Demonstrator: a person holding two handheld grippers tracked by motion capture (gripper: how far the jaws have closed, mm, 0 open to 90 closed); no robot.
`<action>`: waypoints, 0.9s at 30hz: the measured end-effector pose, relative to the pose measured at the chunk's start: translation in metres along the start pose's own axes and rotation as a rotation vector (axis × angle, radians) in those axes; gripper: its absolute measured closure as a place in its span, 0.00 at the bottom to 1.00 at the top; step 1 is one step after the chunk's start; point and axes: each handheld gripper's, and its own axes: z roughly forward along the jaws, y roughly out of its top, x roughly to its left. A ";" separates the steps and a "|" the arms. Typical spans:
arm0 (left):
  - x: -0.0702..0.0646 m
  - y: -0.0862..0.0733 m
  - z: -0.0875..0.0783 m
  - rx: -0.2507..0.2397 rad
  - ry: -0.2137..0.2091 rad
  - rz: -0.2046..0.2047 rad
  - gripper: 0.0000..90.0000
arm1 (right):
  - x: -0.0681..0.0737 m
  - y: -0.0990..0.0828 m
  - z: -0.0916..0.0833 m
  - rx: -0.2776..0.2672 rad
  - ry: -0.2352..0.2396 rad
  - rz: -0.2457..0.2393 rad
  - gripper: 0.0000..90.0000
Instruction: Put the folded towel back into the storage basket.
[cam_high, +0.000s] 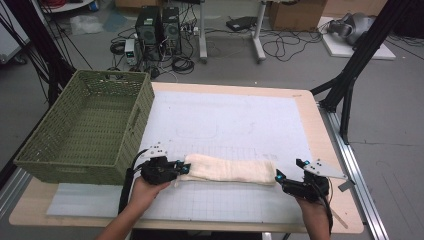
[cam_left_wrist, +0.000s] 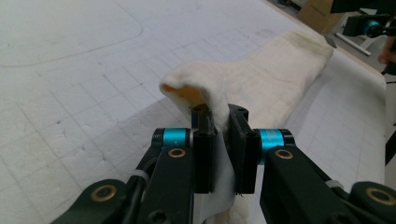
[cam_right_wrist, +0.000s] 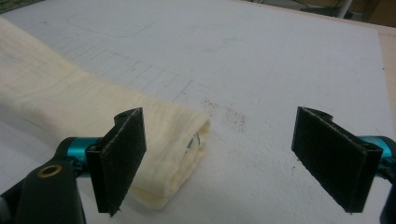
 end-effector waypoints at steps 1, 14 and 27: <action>0.000 0.000 0.000 -0.001 -0.003 0.009 0.90 | 0.001 0.000 0.001 0.003 0.004 -0.002 0.18; -0.004 0.002 -0.003 -0.015 0.021 0.051 0.90 | 0.014 0.004 0.023 0.067 0.085 0.011 0.18; -0.004 0.001 -0.003 -0.009 0.031 0.058 0.90 | 0.023 -0.005 0.046 0.252 0.108 -0.022 0.29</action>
